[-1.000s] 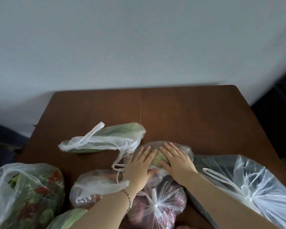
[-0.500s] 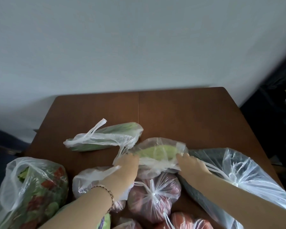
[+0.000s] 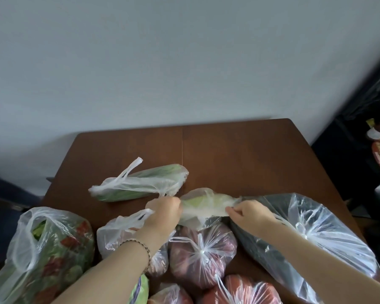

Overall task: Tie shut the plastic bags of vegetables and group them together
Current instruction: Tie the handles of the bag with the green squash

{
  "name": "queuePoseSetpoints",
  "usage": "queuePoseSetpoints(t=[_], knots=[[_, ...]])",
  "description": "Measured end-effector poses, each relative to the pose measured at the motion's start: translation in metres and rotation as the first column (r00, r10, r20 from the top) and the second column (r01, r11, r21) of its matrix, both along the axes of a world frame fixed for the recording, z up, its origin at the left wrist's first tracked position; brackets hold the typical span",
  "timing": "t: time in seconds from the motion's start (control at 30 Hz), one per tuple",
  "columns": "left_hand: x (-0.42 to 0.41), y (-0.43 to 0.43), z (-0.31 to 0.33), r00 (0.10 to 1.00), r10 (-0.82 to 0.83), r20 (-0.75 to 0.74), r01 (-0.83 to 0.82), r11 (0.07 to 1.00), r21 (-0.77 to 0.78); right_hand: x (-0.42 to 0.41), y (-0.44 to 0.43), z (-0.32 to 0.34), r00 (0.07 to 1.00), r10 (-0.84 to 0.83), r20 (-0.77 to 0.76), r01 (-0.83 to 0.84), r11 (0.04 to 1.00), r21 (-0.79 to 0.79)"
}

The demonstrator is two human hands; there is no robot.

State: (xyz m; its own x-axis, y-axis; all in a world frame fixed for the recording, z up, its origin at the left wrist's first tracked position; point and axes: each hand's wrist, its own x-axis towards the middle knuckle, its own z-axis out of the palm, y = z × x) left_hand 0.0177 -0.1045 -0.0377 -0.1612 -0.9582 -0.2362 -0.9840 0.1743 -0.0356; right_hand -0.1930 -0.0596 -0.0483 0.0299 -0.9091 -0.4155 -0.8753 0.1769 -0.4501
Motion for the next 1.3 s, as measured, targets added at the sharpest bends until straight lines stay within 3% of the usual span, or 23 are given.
queuePoseSetpoints(t=[0.1,0.17,0.23,0.3,0.4,0.47,0.53,0.63,0.7,0.77,0.87,0.97,1.03,1.17,1.3], knots=[[-0.002,0.0,-0.019,0.992,0.06,-0.111,-0.055,0.997,0.047,0.006,0.007,-0.007,0.993,-0.091,0.074,0.096,0.993,-0.073],[0.002,0.003,-0.02,0.978,0.087,-0.19,-0.094,0.995,-0.025,0.009,0.009,-0.002,0.949,-0.169,0.266,0.207,0.971,-0.12],[0.001,0.008,-0.013,0.916,0.065,-0.396,-0.107,0.991,-0.084,0.012,0.007,0.011,0.813,-0.223,0.538,0.307,0.949,-0.07],[0.001,0.014,-0.005,0.805,0.013,-0.593,-0.074,0.994,-0.079,0.017,0.006,0.025,0.643,-0.217,0.735,0.297,0.955,0.023],[-0.002,0.021,0.016,0.647,0.074,-0.759,-0.098,0.995,0.014,0.027,-0.001,0.029,0.498,-0.205,0.843,0.307,0.951,0.05],[-0.003,0.021,0.025,0.587,0.068,-0.807,-0.069,0.997,0.034,0.037,-0.006,0.031,0.516,-0.181,0.837,0.331,0.944,0.0],[-0.007,0.02,0.039,0.559,0.007,-0.829,-0.011,1.0,0.001,0.047,-0.011,0.029,0.658,-0.101,0.746,0.251,0.964,-0.09],[-0.018,0.013,0.053,0.527,-0.041,-0.849,0.081,0.997,0.003,0.06,-0.014,0.025,0.878,0.103,0.468,-0.045,0.99,-0.132],[-0.025,0.008,0.057,0.47,0.01,-0.883,0.124,0.989,0.078,0.066,-0.014,0.024,0.899,0.125,0.419,-0.088,0.99,-0.106],[-0.027,0.005,0.053,0.413,0.048,-0.909,0.116,0.988,0.104,0.066,-0.014,0.028,0.862,0.016,0.507,0.021,0.998,-0.067],[-0.02,0.001,0.036,0.533,0.056,-0.844,0.148,0.976,0.159,0.06,-0.017,0.026,0.8,-0.086,0.593,0.096,0.995,0.015],[-0.016,0.0,0.019,0.691,-0.103,-0.716,0.306,0.938,0.16,0.059,-0.018,0.019,0.73,-0.131,0.671,0.124,0.991,0.058],[-0.013,-0.002,0.006,0.746,-0.185,-0.64,0.322,0.941,0.103,0.059,-0.019,0.016,0.66,-0.159,0.734,0.224,0.974,0.009],[-0.012,-0.007,-0.003,0.719,-0.088,-0.69,0.221,0.969,0.106,0.057,-0.024,0.008,0.642,-0.255,0.724,0.456,0.885,-0.093],[-0.017,-0.006,-0.006,0.622,0.158,-0.766,0.028,0.974,0.224,0.068,-0.025,0.007,0.469,-0.441,0.765,0.644,0.764,0.046]])
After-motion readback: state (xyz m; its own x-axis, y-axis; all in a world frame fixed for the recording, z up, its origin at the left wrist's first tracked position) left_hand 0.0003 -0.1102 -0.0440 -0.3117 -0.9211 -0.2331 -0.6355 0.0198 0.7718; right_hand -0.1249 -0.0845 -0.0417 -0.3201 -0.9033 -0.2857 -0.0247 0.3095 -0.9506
